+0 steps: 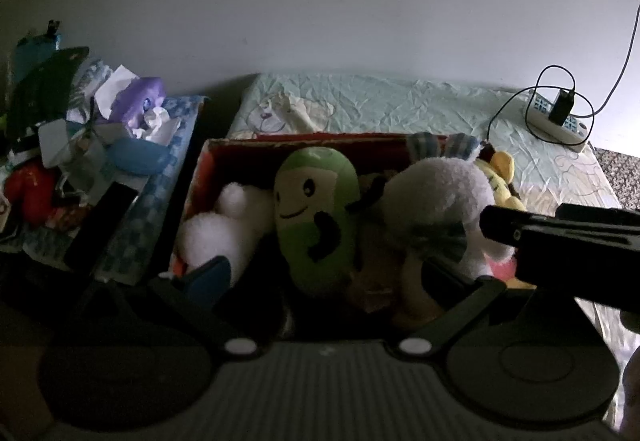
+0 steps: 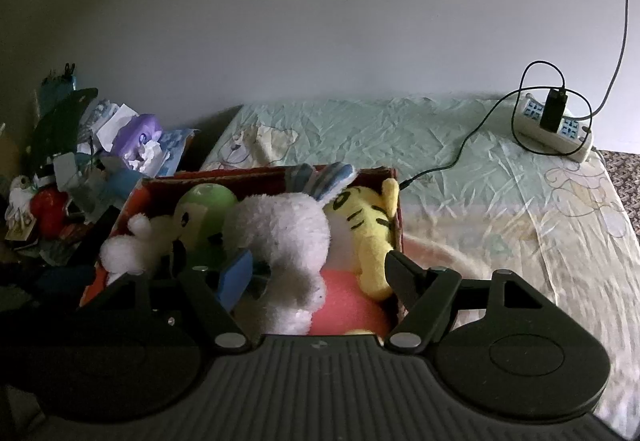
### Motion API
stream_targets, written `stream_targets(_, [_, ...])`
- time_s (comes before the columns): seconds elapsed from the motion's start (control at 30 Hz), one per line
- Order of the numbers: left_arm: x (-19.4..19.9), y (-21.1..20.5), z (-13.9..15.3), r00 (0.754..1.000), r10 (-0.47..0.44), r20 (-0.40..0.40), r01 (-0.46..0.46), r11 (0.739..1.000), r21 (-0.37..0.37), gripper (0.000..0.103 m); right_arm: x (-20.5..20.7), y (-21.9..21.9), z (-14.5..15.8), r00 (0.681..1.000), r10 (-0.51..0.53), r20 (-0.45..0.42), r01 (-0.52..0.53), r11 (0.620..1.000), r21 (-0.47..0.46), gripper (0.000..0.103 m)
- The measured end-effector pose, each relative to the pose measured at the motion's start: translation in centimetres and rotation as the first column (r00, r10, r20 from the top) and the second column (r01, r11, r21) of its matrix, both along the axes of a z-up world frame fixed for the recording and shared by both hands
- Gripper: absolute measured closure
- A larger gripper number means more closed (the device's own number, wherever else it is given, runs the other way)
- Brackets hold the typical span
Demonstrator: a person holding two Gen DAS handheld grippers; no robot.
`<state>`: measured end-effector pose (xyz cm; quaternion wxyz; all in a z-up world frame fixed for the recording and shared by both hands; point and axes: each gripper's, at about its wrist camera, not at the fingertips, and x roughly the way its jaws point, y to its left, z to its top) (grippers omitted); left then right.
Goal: Organize objects
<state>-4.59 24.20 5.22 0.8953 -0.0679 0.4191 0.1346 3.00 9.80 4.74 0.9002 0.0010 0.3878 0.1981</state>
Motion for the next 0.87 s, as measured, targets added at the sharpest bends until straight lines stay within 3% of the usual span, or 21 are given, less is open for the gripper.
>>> stream_targets(0.63, [1.2,0.1,-1.7,0.999,-0.023,-0.033,0.023,1.000,0.015,0.002,0.6,-0.4,-1.6,0.999,-0.022,-0.040,0.022,1.000,-0.005,0.027])
stream_targets(0.77, [1.3,0.4,-1.9,0.999,-0.039,-0.022,0.039,0.999,-0.011,0.005,0.7,-0.5,-1.7,0.999,-0.028,-0.044,0.028,1.000,-0.001,0.027])
stream_targets(0.87, [1.2,0.3,-1.9,0.999,-0.037,-0.008,0.037,0.999,0.021,0.006,0.7,-0.7,-1.8,0.999,-0.032,-0.039,0.032,0.999,0.006,0.027])
